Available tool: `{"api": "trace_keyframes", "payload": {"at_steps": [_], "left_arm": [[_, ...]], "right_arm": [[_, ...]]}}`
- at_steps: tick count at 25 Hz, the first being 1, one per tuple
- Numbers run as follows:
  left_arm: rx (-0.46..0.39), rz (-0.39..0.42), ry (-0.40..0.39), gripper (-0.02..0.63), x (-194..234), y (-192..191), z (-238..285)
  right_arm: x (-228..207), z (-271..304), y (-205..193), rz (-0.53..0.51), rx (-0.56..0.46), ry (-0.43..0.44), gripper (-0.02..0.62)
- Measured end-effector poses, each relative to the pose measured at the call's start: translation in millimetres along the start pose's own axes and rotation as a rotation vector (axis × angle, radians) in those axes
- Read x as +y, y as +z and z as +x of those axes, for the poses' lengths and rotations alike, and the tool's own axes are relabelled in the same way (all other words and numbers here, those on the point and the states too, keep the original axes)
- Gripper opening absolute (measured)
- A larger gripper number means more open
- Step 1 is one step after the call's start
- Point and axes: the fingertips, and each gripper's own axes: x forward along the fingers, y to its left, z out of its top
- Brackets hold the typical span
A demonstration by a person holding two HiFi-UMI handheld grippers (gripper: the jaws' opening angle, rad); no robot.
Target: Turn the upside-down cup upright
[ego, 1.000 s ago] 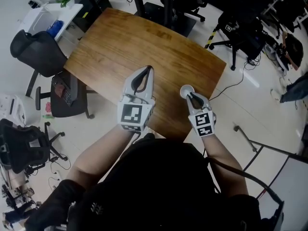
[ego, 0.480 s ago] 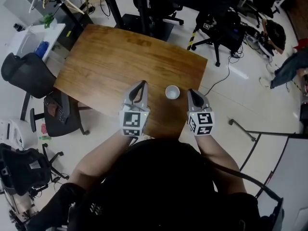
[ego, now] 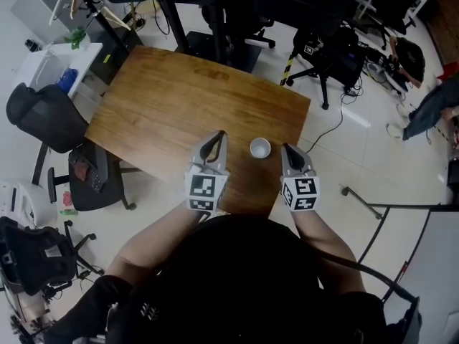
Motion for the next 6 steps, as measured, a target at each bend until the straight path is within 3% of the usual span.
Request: {"api": "trace_keyframes", "payload": {"at_steps": [6], "left_arm": [[0.015,-0.007,0.001,0.0,1.0,-9.8,-10.9]], "right_arm": [[10.1,0.7,-19.2,0.013,0.041,0.012,0.001]]}}
